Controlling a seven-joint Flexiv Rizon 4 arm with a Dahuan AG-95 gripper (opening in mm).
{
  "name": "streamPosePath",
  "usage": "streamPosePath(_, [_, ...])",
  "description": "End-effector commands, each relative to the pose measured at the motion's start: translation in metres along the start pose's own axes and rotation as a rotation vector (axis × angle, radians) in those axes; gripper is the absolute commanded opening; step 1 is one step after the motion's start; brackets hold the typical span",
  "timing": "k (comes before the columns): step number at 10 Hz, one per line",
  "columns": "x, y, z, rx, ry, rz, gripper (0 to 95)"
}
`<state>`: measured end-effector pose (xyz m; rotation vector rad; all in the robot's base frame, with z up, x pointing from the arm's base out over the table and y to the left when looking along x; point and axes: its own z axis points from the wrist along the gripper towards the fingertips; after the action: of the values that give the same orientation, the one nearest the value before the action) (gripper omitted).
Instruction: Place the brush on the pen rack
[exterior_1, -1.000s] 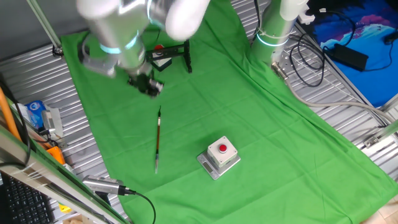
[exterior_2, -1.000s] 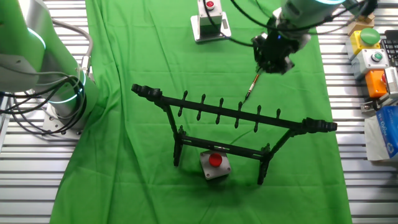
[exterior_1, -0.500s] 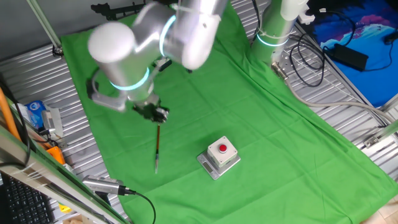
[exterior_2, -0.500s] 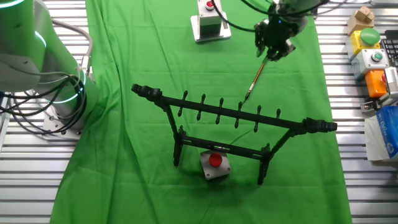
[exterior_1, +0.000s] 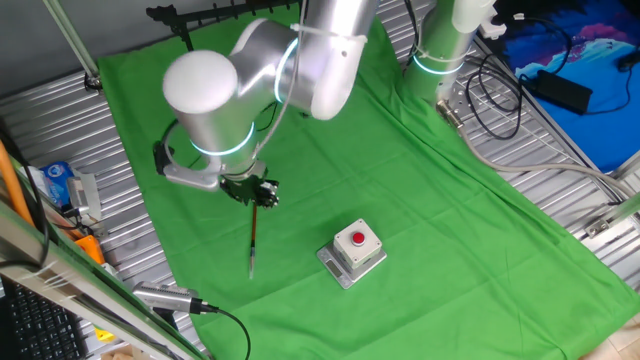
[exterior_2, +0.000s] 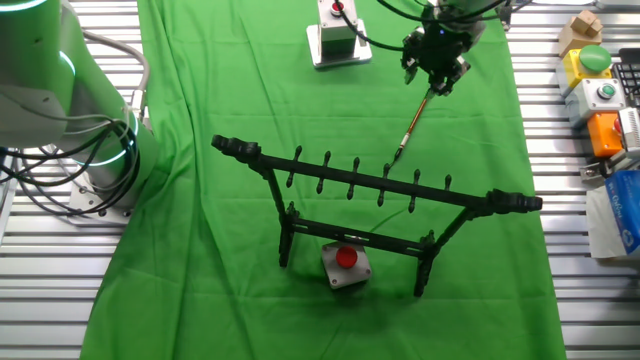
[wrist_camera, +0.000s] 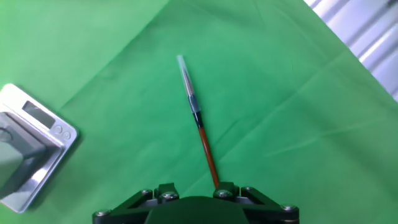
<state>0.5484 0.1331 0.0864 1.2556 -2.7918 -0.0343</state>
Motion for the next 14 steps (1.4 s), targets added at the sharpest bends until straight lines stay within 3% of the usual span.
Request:
streamPosePath(1, [0.0013, 0.0, -0.0006, 0.013, 0.012, 0.028, 19.0])
streamPosePath(4, [0.0017, 0.0002, -0.0007, 0.019, 0.023, 0.025, 19.0])
streamPosePath(7, [0.0017, 0.0002, -0.0007, 0.023, 0.015, 0.038, 19.0])
streamPosePath(10, [0.0017, 0.0002, -0.0007, 0.009, 0.021, -0.055, 19.0])
streamPosePath(13, [0.0017, 0.0002, -0.0007, 0.007, 0.025, -0.089, 19.0])
streamPosePath(14, [-0.0033, 0.0, 0.0023, 0.008, 0.025, -0.117, 19.0])
